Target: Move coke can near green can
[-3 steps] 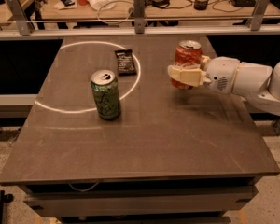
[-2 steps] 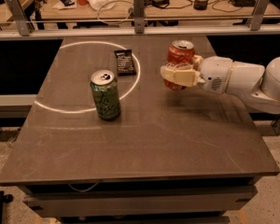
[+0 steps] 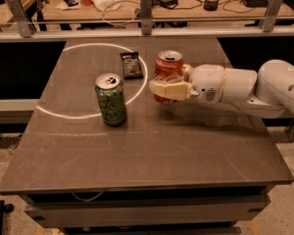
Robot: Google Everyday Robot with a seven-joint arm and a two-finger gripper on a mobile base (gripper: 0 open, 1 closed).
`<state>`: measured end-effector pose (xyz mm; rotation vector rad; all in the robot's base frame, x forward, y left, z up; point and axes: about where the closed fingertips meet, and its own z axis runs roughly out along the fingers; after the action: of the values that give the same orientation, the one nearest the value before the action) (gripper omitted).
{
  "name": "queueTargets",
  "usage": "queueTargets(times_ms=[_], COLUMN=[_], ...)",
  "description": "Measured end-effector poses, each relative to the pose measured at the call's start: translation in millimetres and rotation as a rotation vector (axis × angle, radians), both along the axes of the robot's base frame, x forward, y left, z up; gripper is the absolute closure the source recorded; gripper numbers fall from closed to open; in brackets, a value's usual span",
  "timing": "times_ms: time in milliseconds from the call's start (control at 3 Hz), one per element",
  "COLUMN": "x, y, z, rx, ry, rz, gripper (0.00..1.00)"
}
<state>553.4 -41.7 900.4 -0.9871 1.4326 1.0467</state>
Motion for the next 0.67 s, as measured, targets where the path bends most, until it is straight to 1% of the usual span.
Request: queueTargets(times_ms=[333,667], x=[-15,-28], y=[21,40], z=[-4,-6], rx=[-0.004,-0.007], ry=[-0.015,-0.056], rz=[0.054,0.115], gripper=[1.00,1.00])
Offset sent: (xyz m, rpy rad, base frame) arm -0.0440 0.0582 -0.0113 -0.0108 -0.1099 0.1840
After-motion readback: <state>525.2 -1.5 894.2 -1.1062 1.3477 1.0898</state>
